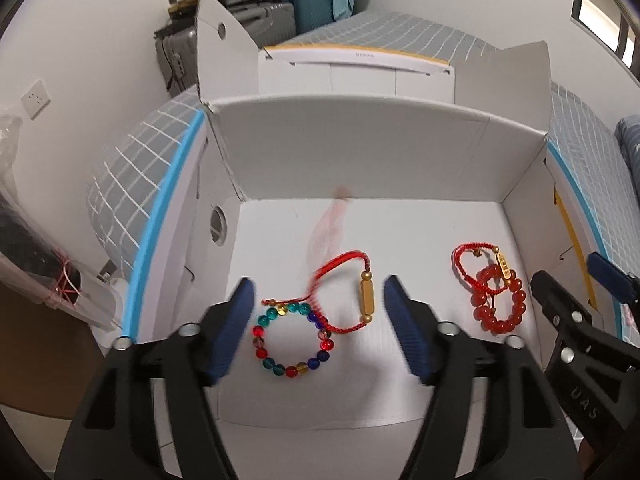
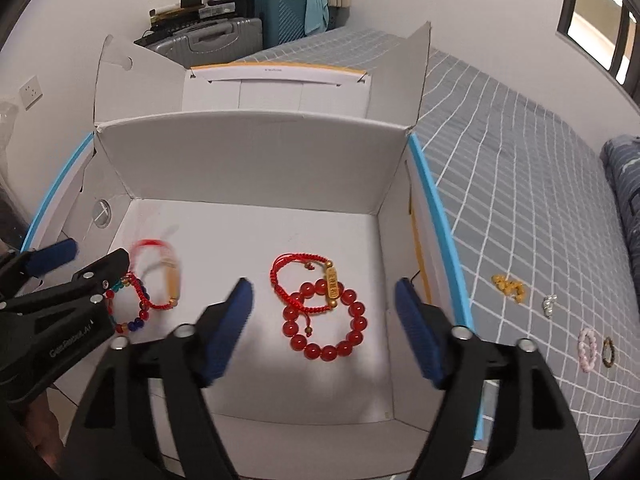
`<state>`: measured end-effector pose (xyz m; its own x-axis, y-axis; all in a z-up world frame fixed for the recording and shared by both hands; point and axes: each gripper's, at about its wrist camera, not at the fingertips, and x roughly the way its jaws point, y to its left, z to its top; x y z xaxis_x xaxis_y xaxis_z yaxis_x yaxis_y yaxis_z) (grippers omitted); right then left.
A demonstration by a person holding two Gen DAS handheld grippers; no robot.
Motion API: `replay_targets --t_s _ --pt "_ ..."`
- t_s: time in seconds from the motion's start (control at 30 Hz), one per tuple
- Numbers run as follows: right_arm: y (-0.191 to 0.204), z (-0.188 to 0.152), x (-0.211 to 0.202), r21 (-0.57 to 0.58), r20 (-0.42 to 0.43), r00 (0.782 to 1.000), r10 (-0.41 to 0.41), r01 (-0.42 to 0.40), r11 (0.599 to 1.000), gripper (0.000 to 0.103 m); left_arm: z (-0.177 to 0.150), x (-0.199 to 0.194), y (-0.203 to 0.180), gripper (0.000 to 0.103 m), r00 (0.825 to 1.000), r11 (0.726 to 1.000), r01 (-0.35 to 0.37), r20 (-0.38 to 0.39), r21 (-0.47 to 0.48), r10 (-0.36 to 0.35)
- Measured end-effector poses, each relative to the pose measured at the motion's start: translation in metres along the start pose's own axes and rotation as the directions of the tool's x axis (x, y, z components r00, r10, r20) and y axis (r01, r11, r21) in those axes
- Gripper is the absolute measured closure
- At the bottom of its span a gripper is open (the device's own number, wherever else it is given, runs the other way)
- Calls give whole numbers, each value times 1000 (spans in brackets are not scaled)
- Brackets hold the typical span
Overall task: Organize jewelry
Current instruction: 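Move both tools from the box over the yellow and brown bead bracelets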
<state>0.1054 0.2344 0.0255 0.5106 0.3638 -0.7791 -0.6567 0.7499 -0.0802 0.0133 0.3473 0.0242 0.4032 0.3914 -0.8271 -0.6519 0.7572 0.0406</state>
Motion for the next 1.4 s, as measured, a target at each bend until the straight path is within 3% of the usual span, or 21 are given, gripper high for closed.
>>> replay_targets --t_s 0.07,0.23,0.57,0.87,1.13,1.4 --pt "0 1 -3 2 11 1000 -10 10 1000 20 0 -5 1 21 1000 1000 -1 16 -2 1" --pt "-3 0 -12 12 32 999 -19 19 1000 14 0 -15 4 10 999 1000 2 51 -7 -2" --pt "-15 -3 -29 38 60 998 -31 29 999 11 -4 -28 -1 6 997 1000 -5 71 -2 6" --pt "-51 -21 -55 82 95 994 -52 44 996 11 -12 -40 -28 6 997 999 14 79 29 -16" --pt "-128 -45 -80 157 110 987 -119 101 982 11 -15 -66 -93 6 992 993 51 113 107 -63" --pt "-224 -73 -101 258 99 972 -214 182 949 11 -16 -88 -194 6 975 965 138 142 223 -172"
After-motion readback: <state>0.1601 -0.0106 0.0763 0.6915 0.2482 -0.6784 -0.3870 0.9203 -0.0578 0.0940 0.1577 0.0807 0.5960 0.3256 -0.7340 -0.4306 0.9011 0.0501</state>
